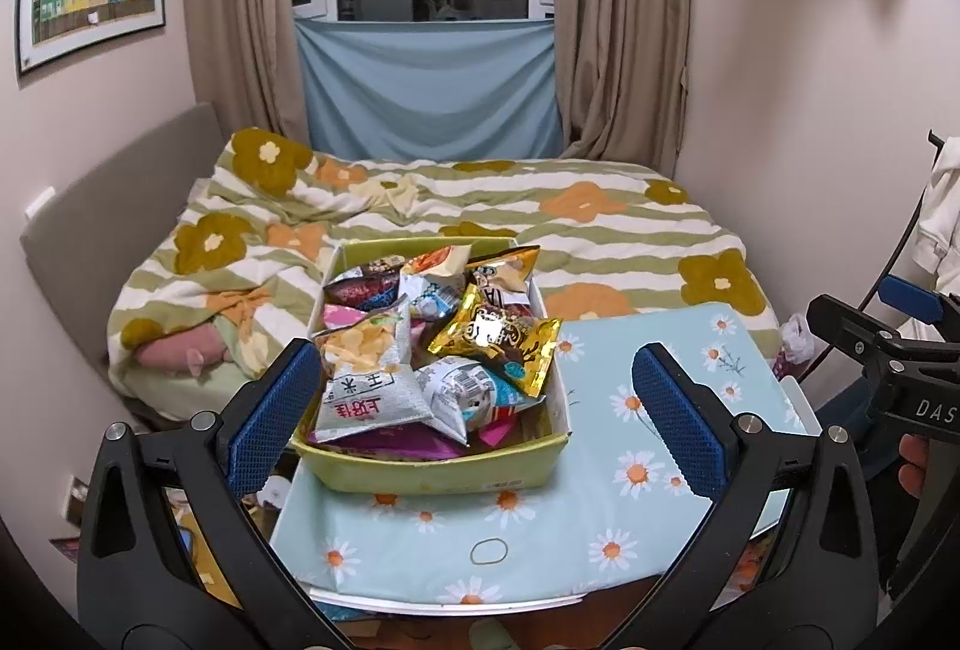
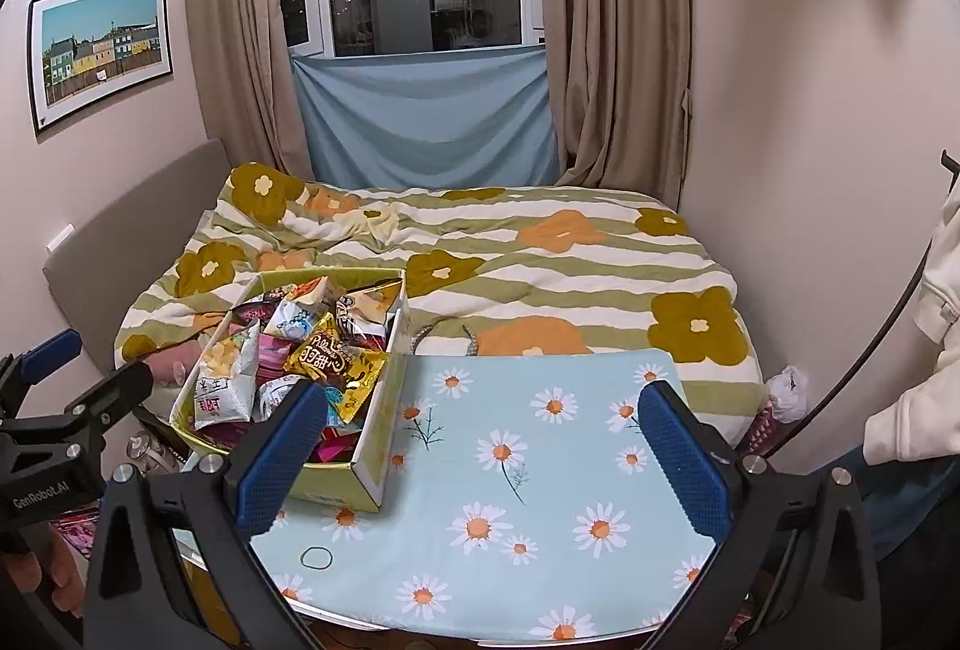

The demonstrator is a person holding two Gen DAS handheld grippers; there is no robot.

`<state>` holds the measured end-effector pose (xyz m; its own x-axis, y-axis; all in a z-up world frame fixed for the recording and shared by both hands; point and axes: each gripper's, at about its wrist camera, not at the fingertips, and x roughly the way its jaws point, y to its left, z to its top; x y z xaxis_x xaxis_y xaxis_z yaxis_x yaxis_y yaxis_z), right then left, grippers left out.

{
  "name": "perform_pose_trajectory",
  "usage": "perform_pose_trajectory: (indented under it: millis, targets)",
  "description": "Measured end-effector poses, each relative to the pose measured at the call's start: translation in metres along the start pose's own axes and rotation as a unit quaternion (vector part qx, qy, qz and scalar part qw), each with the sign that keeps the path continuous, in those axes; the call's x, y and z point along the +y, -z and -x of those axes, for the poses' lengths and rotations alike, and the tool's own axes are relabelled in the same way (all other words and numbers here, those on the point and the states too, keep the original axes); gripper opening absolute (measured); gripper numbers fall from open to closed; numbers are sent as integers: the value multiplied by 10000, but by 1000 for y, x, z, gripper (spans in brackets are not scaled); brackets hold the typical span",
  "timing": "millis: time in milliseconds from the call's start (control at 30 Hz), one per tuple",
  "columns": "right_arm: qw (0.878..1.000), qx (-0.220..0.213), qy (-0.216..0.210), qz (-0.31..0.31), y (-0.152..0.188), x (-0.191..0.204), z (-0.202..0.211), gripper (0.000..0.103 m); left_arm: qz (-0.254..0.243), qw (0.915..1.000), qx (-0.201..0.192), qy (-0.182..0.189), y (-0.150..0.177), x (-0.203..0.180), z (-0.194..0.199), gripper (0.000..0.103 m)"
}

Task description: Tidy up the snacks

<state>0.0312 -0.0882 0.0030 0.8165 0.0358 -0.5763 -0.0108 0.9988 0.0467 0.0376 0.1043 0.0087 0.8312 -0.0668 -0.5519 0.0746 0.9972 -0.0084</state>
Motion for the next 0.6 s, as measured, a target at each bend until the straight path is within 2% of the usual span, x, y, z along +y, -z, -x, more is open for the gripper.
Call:
perform_pose_trajectory:
  millis: [600]
  targets:
    - [10000,-4,33,-33,-3,-4,-1,103,-30,9999,-2,99,0,-6,-2,103]
